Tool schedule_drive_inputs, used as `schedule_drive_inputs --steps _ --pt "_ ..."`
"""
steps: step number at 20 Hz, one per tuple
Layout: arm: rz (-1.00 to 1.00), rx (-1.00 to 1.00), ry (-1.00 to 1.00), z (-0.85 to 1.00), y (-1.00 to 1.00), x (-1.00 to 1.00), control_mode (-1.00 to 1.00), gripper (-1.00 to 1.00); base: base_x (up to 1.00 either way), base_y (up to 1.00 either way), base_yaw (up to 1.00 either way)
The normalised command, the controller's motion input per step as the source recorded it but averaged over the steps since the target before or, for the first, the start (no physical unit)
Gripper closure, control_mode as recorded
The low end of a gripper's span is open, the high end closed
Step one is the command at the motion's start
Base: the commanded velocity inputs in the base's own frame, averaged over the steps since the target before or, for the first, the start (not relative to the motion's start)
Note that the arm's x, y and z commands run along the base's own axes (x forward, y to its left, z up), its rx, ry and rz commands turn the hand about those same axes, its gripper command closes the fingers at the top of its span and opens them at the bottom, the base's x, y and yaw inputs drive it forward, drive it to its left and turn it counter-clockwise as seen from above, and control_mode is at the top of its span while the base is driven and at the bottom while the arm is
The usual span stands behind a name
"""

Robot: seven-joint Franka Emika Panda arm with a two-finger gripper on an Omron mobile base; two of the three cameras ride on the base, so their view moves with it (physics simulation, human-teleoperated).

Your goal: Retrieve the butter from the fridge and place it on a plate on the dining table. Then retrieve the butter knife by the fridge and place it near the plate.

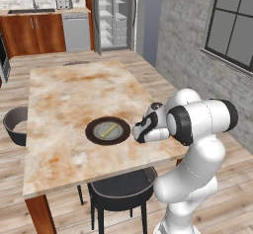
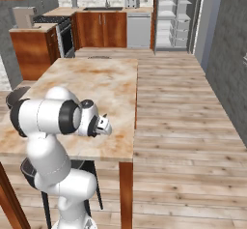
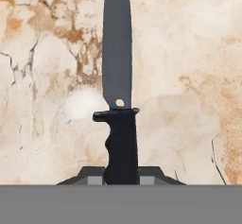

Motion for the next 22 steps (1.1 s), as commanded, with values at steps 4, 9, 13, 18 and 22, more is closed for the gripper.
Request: schedule_drive_inputs --steps 4,9,13,18,22 --pt "0.00 0.00 0.02 -0.13 0.00 0.13 -1.00 1.00 0.00 0.00 0.00" --pt "0.00 0.00 0.02 -0.11 0.00 0.12 -1.00 -1.00 0.00 0.00 0.00" --pt "0.00 0.00 0.03 0.02 0.00 0.01 -1.00 -1.00 0.00 0.00 0.00" --pt "0.00 -0.04 0.03 0.22 0.00 -0.02 -1.00 -1.00 0.00 0.00 0.00" --pt "-0.03 -0.02 0.10 0.85 -0.02 -0.28 -1.00 -1.00 0.00 0.00 0.00"
